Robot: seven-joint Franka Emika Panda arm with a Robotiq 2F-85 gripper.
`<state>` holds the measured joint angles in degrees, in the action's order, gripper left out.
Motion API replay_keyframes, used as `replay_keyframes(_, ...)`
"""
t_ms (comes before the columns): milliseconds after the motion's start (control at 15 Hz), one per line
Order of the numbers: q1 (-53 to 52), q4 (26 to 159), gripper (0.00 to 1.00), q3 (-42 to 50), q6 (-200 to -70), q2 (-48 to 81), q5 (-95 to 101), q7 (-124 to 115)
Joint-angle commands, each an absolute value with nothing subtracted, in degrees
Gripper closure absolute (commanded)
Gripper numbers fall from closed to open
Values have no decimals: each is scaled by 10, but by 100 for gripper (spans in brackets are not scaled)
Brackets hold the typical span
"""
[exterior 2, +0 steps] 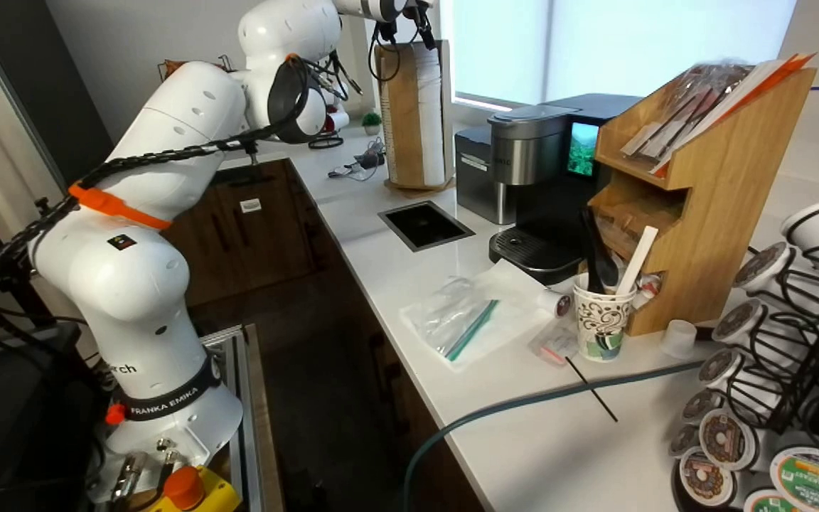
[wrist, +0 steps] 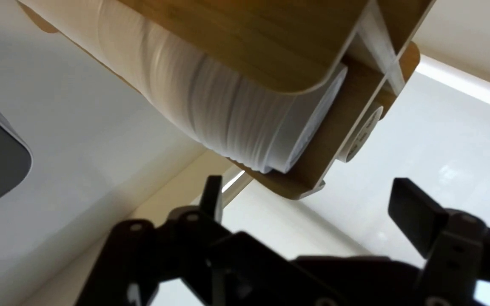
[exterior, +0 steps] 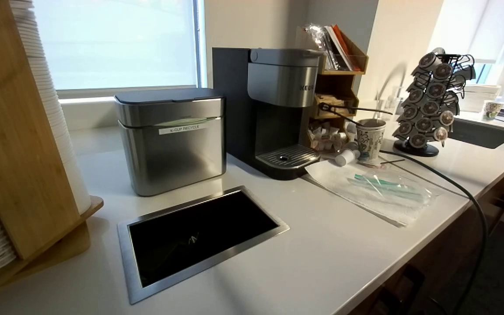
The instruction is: Remove one white lid from the wooden stand on the left.
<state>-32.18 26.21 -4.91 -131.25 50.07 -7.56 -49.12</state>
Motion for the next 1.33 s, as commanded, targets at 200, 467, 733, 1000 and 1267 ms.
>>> replay_keyframes(200,-320,249,0,-58,-1320,518,-71,-521)
replay_keyframes(467,-323,244,0,-59,-1350,529,-71,-519)
replay_keyframes(733,-327,248,0,-68,-1389,536,-76,-519)
replay_keyframes(1000,-330,249,0,-77,-1406,540,-79,-510)
replay_keyframes(1267,-334,249,0,-80,-1425,542,-77,-501)
